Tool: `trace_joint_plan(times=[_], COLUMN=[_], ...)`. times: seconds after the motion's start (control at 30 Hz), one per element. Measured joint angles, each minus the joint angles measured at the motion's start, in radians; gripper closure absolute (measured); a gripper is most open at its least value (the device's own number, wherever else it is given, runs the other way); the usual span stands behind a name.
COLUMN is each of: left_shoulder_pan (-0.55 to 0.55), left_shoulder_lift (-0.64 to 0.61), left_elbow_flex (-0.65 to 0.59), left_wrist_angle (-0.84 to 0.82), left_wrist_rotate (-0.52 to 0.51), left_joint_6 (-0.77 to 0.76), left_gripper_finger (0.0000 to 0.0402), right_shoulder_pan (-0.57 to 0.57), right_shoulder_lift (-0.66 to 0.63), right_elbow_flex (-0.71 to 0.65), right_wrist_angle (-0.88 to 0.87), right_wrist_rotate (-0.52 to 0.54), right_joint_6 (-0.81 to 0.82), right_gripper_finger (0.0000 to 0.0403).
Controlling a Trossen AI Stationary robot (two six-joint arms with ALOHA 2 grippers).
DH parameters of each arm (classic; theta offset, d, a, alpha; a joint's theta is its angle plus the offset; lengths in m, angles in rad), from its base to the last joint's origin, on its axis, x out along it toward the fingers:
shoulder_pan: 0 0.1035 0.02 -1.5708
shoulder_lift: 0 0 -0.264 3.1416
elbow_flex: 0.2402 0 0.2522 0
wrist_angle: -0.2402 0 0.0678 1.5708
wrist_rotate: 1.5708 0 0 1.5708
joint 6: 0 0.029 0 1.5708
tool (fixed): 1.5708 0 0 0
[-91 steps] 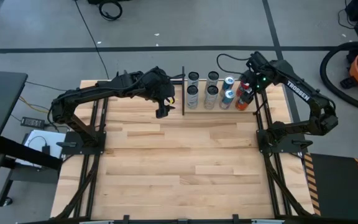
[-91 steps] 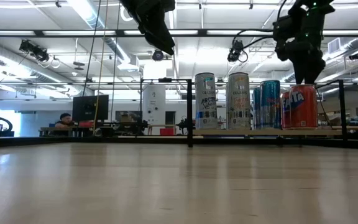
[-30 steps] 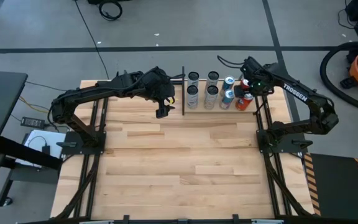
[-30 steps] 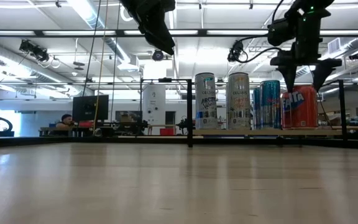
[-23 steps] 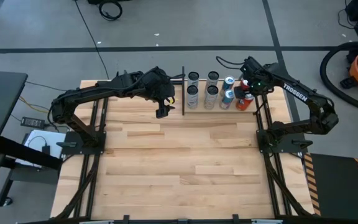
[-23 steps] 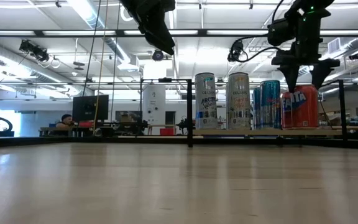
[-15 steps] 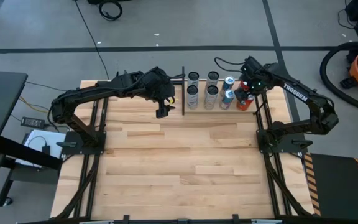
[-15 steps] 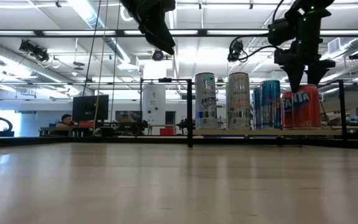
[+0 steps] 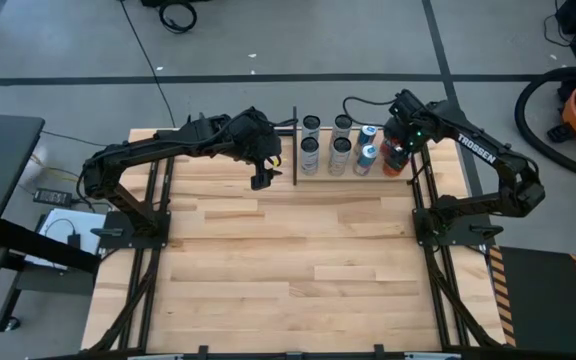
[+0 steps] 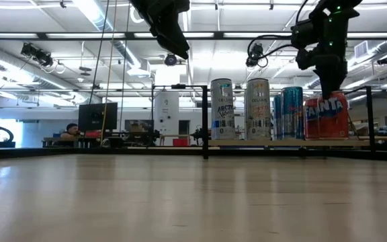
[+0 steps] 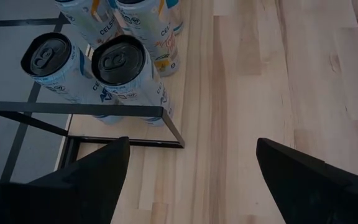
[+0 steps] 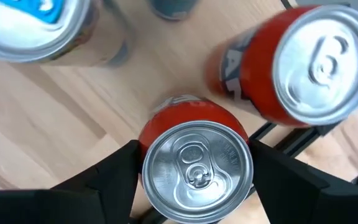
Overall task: Place canned beverage on shelf
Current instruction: Put the red soda can on the shelf aligned with the other orange soda can
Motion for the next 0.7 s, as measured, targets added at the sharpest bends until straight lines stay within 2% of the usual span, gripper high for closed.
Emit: trace_joint_plan(times=[0.23, 0.47, 0.7], left_shoulder_pan=[0.0, 0.0, 0.0], left_shoulder_lift=[0.0, 0.0, 0.0], left_elbow_flex=[0.0, 0.0, 0.0], left_wrist_angle=[0.0, 0.001, 0.001], left_wrist_rotate=[0.0, 0.0, 0.0], left_joint_6=[0.0, -0.001, -0.001], left_gripper_finger=[0.0049, 0.0049, 0.0049], right_shoulder_pan=[0.0, -0.002, -0.021], right_shoulder_lift=[0.001, 0.001, 0.002], right_elbow_flex=[-0.001, -0.002, -0.002], right_wrist_angle=[0.02, 0.026, 0.018], right_wrist_rotate=[-0.015, -0.079, -0.092], right_joint_6=[-0.171, -0.303, -0.321], right_gripper_finger=[0.0123, 0.0123, 0.0114])
